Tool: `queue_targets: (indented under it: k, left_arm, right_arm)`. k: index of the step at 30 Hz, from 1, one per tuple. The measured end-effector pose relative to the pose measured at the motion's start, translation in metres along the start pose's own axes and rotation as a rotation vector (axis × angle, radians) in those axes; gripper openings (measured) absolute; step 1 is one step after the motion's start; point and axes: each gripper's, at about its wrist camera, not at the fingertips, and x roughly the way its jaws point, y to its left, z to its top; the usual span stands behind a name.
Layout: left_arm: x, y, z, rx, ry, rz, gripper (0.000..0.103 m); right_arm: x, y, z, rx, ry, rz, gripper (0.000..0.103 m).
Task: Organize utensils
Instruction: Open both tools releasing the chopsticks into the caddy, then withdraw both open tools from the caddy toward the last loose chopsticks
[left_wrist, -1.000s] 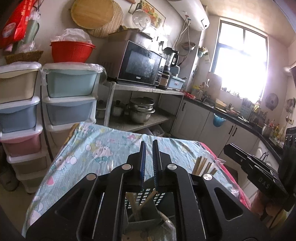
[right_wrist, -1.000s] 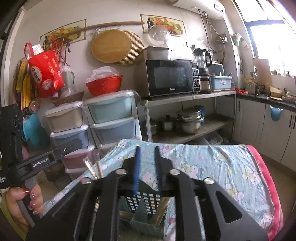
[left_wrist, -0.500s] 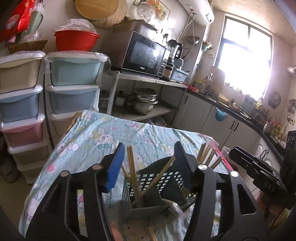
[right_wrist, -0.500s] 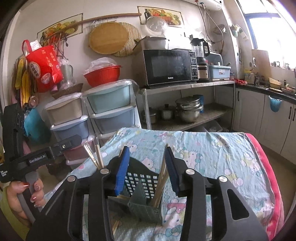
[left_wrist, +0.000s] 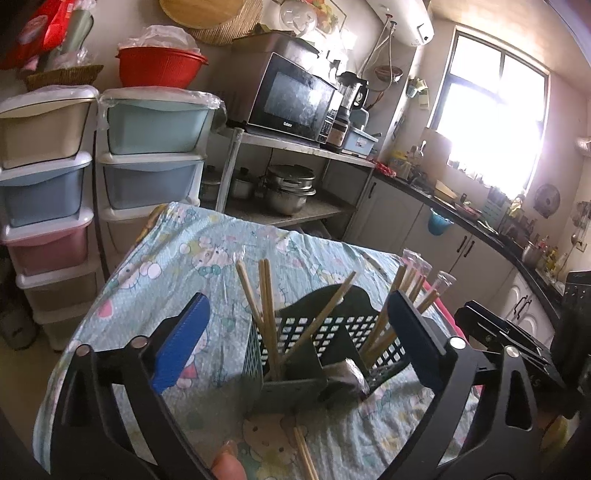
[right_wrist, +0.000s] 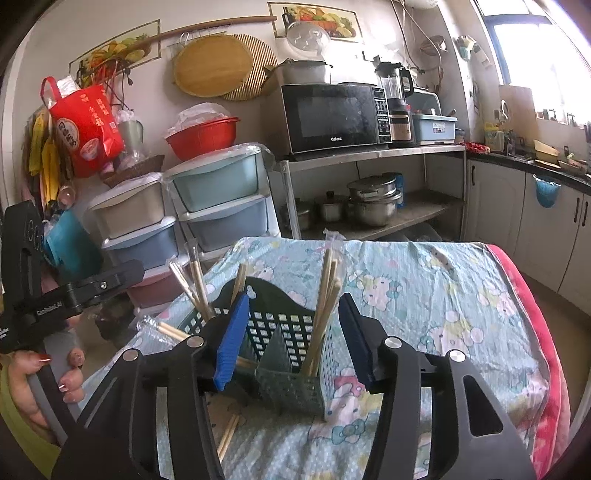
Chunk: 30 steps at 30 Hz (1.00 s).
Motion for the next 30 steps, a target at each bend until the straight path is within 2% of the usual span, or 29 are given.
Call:
queue_targets:
  k: [8, 30]
  left_arm:
    - [-0.009, -0.004, -0.013, 0.001, 0.019, -0.01, 0.092]
    - [-0.012, -0.001, -0.059, 0.007, 0.125, 0.001, 0.092]
  right_arm:
    - [-0.008, 0.0, -0.012, 0.012, 0.024, 0.002, 0.055]
    - [-0.012, 0.0, -0.055, 0.022, 0.132, -0.009, 0.057]
